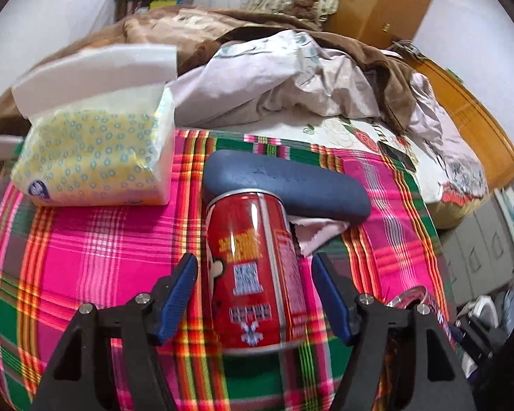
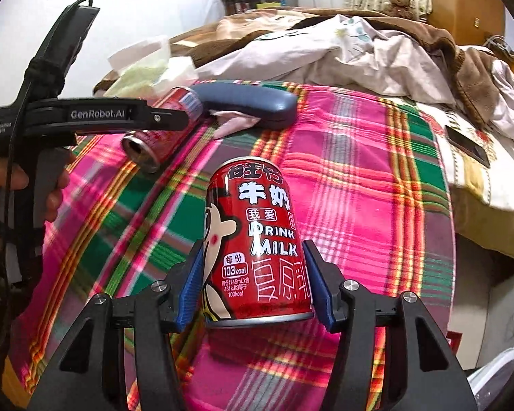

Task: Collect trash
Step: 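Grasp a red can with the left gripper while the right grasps the Drink Milk can, then carry both red cans over the wastebasket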

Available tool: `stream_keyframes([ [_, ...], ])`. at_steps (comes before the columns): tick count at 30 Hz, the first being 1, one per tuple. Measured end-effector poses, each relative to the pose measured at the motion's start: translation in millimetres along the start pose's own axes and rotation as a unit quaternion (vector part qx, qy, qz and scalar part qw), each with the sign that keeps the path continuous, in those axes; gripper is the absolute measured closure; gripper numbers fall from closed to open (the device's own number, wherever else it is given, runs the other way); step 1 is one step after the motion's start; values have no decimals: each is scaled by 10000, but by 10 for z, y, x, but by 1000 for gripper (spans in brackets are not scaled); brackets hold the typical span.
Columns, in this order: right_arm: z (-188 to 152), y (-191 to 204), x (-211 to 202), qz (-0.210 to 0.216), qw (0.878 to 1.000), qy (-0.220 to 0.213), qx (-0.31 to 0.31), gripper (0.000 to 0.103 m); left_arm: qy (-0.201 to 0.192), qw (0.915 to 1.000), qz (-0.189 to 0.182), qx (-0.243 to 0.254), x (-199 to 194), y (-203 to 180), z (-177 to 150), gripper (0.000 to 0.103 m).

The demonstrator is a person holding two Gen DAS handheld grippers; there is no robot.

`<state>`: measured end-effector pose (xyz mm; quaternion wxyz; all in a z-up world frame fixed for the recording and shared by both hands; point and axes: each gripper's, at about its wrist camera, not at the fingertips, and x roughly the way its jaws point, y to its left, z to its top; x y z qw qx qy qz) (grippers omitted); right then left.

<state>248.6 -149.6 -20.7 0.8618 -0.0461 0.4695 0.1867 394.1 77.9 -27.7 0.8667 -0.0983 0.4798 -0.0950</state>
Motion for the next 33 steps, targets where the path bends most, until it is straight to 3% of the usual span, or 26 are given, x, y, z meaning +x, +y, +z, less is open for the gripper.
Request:
stream_keyframes([
  [3,40,-27,33,-22,9999,-35,110,47,62,10000,43,26,80,-9,-14,33],
  [6,59,-38,54,-25,9999,-67,158,47,96,9999,65,-42,94,6,-52,48],
  [11,42,-48,33,-42,9997,-121,225,47,108,9997,204,96,48,-23,-101,48],
  [18,0,-56,-34,-51,9988,-280,404,48,-57,9997,120,213,-180,-120,-288,48],
  [24,-69,-39,-118,-53,9978,-367,550,49,31,9997,38,221,-286,-196,-501,48],
  [30,-109,-9,-118,-43,9982,-198,572,49,191,9997,11,176,-237,-221,-560,48],
  [33,-95,-22,-94,-29,9980,-160,606,48,233,9995,15,221,-203,-257,-563,42],
])
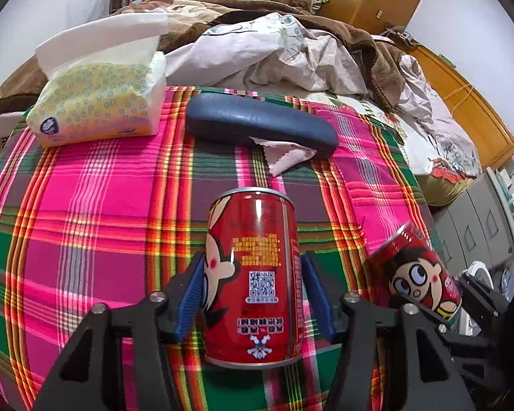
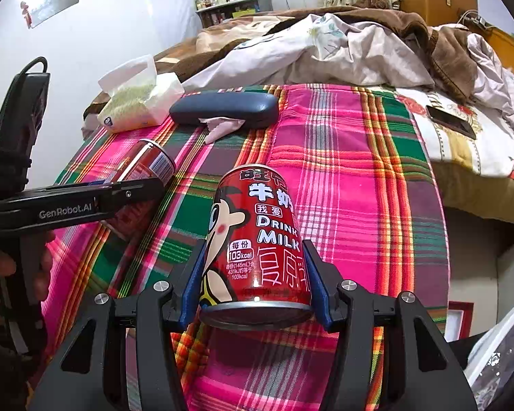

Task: Collect trash
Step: 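Carry both red cans over the wastebasket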

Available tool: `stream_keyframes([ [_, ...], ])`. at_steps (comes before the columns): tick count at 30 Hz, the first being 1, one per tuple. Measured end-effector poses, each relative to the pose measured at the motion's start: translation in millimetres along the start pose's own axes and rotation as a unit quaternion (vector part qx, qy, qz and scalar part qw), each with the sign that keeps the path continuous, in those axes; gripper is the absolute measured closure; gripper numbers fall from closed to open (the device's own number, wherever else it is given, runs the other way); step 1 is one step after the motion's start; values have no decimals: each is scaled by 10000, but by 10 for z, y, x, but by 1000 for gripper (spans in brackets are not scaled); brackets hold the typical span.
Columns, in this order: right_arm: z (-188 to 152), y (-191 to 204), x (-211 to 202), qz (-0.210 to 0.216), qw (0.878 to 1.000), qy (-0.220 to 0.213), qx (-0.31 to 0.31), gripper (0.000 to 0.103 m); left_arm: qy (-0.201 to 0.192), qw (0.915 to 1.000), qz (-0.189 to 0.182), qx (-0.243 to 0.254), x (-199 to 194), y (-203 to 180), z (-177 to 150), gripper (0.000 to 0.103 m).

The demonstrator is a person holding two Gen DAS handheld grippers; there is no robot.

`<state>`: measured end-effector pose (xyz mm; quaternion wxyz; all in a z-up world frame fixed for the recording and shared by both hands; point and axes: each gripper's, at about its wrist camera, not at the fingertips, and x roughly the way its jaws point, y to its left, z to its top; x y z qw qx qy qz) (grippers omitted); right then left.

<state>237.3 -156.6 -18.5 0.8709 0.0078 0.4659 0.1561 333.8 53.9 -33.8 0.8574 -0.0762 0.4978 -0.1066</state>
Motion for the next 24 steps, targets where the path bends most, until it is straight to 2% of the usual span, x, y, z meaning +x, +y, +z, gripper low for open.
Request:
stream_keyframes([
  [1,14,-6,22,3,10000,25,32,48,91,9999,60,-25,31,-3,-8,42],
  [7,112,-74,156,121,9987,269,422,48,68,9998,42,-188,40,37,11,42],
  [8,117,-80,160,144,9984,261,471,48,84,9998,85,-132,41,25,7,48],
  [16,40,-39,6,-127,9993,-11,342,49,14,9998,131,120,-58,-81,-117,49],
  [24,-52,-106,-277,-224,9987,-203,421,49,-257,9991,24,346,-400,-320,-303,49],
])
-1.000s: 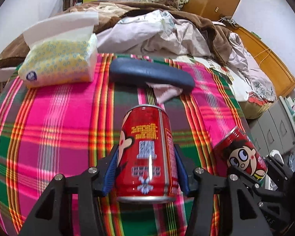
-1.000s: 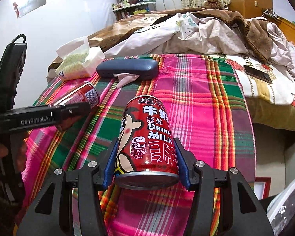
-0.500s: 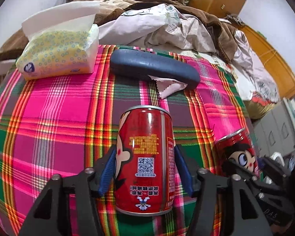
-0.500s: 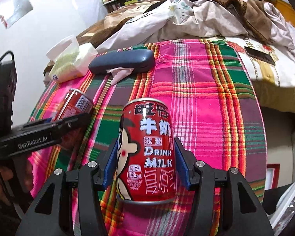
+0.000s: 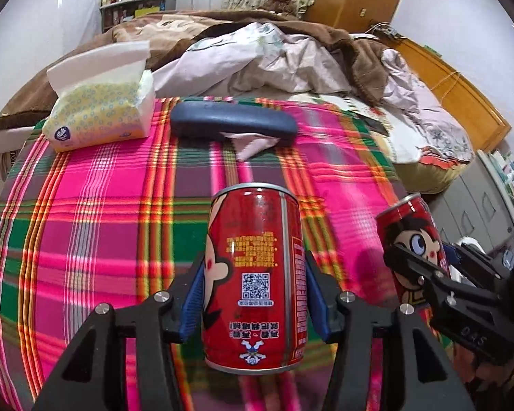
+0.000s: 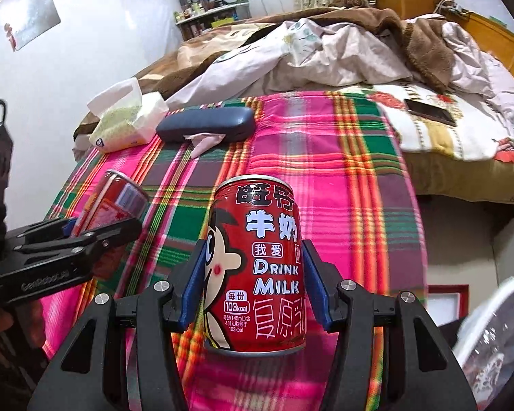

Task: Collect trash
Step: 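Carry both red cans over the wastebasket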

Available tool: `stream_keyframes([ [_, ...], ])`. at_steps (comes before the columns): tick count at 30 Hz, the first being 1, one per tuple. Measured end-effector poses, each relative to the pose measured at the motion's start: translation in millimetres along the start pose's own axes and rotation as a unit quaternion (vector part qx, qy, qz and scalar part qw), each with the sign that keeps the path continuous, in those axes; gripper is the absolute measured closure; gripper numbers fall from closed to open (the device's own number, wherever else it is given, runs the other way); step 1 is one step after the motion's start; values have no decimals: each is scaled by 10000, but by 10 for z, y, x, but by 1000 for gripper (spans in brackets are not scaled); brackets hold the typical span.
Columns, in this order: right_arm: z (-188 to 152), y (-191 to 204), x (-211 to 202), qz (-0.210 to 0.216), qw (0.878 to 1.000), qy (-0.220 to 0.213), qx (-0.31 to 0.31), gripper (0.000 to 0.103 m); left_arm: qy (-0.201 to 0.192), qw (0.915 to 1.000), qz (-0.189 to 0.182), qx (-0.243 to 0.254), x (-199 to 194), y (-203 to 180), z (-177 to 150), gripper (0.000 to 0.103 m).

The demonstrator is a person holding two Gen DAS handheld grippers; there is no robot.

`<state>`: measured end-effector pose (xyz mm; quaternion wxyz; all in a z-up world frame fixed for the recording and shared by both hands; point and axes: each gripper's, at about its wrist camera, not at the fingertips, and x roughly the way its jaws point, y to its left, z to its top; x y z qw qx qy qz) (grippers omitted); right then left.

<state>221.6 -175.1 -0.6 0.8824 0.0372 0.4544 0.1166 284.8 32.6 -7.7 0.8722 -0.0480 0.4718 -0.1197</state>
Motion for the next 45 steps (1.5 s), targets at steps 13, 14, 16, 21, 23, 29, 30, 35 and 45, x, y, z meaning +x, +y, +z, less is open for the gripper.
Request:
stream_keyframes([
  [13,-307,-323,-759,-187,9973,-596,382,49,-376,9971,-243,618,-489,-762,-343,49],
  [14,-330,-353,-801,-226,9969,-627,407,49,-396,9968,-282,641,-507,-808,-354,49],
  [16,-380,-426,-905,-274,9960,-711,464,49,-439,9959,-333,712,-555,-916,-389,49],
  [21,-490,-588,-1118,-428,9932,-889,610,49,-515,9937,-554,823,-664,-1173,-463,49],
  [23,-546,-655,-1192,-505,9918,-944,697,49,-579,9922,-635,908,-704,-1298,-492,49],
  [29,-761,-896,-1426,-842,9860,-1108,918,49,-655,9872,-799,1218,-739,-1687,-625,49],
  [30,-761,-896,-1426,-842,9860,-1108,918,49,-645,9861,-818,1293,-728,-1772,-643,49],
  [35,-917,-1158,-1551,-1068,9802,-1156,1199,49,-585,9806,-1014,1572,-664,-2137,-718,49],
  [45,-1115,-1581,-1567,-1535,9720,-965,1496,49,-242,9731,-1364,1842,-392,-2718,-827,49],
])
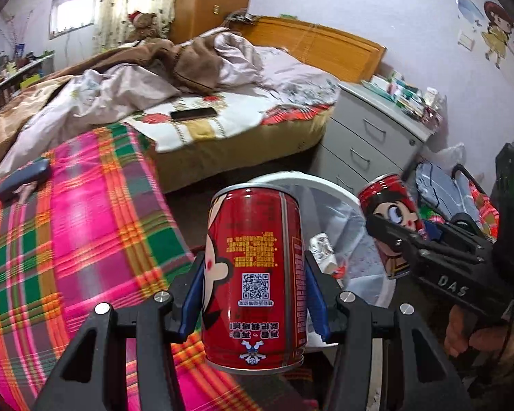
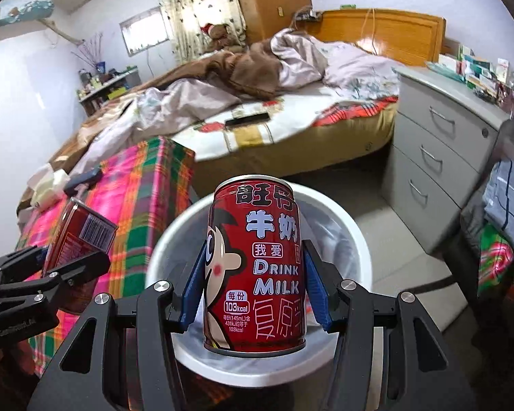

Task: Collect trash
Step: 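Carry both red cans over the wastebasket, then open both grippers to drop the two cans into the wastebasket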

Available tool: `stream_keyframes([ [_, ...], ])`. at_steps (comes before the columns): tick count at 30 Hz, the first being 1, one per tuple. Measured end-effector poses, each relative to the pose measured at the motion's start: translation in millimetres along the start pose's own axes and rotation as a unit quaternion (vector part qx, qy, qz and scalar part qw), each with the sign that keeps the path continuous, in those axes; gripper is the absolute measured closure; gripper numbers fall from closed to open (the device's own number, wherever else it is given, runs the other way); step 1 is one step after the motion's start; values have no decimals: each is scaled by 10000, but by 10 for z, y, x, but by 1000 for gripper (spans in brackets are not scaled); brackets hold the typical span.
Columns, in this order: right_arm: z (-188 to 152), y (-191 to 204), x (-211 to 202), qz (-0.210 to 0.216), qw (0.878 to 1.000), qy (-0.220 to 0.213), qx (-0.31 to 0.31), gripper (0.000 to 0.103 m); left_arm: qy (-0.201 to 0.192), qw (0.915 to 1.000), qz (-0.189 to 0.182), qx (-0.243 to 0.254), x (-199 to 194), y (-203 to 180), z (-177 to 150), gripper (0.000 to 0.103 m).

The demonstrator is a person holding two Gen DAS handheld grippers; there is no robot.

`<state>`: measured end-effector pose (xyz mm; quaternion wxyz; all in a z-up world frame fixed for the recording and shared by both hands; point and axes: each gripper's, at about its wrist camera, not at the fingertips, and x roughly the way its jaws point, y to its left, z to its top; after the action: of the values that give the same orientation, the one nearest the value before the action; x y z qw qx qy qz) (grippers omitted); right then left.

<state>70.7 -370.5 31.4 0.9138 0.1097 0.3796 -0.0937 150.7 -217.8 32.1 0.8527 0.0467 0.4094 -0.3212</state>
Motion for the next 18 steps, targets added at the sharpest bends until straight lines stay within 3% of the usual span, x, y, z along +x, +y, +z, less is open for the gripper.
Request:
stream_keyframes([
  [10,-139,-296,235,-115,9986,434,261,49,408,9989,-209,-6,402,-214,-40,48],
  [14,-147,-353,232,-56,9984,435,361,44,362,9991,-203,-19,412,-213,-42,33],
  [18,-149,-351,206,-28,9987,365,342,42,318,9994,-153,-18,379,-212,-59,32],
])
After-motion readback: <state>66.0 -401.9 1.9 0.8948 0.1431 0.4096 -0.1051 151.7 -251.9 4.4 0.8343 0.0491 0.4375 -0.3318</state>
